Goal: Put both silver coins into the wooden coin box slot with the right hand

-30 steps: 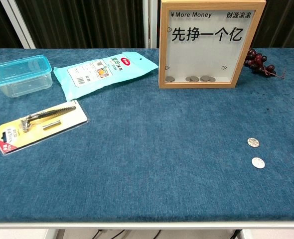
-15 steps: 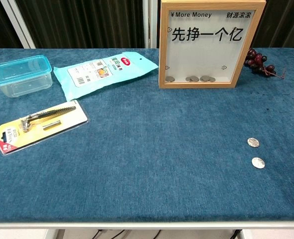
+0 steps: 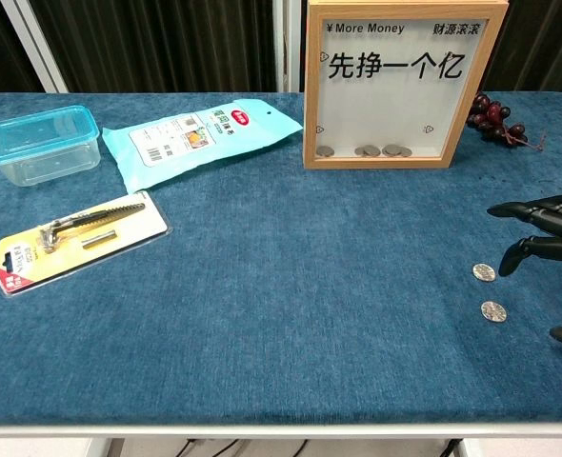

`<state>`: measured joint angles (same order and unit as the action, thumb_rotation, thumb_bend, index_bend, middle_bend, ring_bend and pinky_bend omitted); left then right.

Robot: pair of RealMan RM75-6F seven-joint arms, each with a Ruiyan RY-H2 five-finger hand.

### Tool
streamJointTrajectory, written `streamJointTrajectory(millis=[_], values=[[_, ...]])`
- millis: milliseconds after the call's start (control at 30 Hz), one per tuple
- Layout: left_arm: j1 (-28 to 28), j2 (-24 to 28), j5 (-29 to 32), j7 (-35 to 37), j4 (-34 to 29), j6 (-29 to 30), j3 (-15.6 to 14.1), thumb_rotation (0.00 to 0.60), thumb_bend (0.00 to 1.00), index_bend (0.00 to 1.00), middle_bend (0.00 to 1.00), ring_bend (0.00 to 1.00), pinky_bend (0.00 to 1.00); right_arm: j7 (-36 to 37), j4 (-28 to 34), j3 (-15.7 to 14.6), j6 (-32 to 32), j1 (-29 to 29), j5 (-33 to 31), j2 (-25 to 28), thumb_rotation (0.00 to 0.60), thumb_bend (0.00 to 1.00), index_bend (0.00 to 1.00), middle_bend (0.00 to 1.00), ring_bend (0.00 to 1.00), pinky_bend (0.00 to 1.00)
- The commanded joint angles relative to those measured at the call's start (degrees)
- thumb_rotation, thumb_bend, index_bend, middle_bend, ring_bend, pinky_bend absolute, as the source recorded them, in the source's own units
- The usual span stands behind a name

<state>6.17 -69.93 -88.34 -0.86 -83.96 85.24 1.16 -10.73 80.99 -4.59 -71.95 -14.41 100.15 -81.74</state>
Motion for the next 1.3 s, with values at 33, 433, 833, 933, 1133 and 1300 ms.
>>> streamJointTrajectory(millis=[33,433,833,933,1133,1300], values=[[0.1,0.0,0.0,0.2,0.2,-0.1,0.0,0.6,0.0,0.0,0.0,0.0,0.0,-0.3,-1.5,0.2,-0.2,-0.3,0.0,-1.3,0.6,0.2,0.36,0.0,0.0,0.0],[0.3,-0.5,0.2,1.7,1.7,-0.7,-0.1,0.6,0.0,0.0,0.0,0.0,0.0,2.7,-6.9,-1.0,-0.1,-0.8,-0.2,-4.9,0.6,0.29,0.34,0.0,0.0,0.0],[0.3,-0.9,0.2,3.0,3.1,-0.6,-0.1,0.6,0.0,0.0,0.0,0.0,0.0,4.5,-9.5,-1.9,0.0,-1.2,-0.3,-7.0,0.6,0.3,0.28,0.0,0.0,0.0],[0.2,-1.0,0.2,3.2,3.3,-0.5,-0.1,0.6,0.0,0.0,0.0,0.0,0.0,4.5,-10.4,-2.0,-0.6,-1.1,0.0,-7.6,0.6,0.3,0.28,0.0,0.0,0.0],[0.3,-1.1,0.2,3.6,3.5,-0.7,-0.1,0.6,0.0,0.0,0.0,0.0,0.0,4.8,-11.5,-2.1,-1.3,-1.2,0.1,-8.2,0.6,0.31,0.27,0.0,0.0,0.0],[0.4,-1.1,0.2,3.8,3.7,-0.8,-0.1,0.6,0.0,0.0,0.0,0.0,0.0,5.1,-11.9,-2.2,-1.8,-1.2,0.1,-8.5,0.6,0.31,0.29,0.0,0.0,0.0]])
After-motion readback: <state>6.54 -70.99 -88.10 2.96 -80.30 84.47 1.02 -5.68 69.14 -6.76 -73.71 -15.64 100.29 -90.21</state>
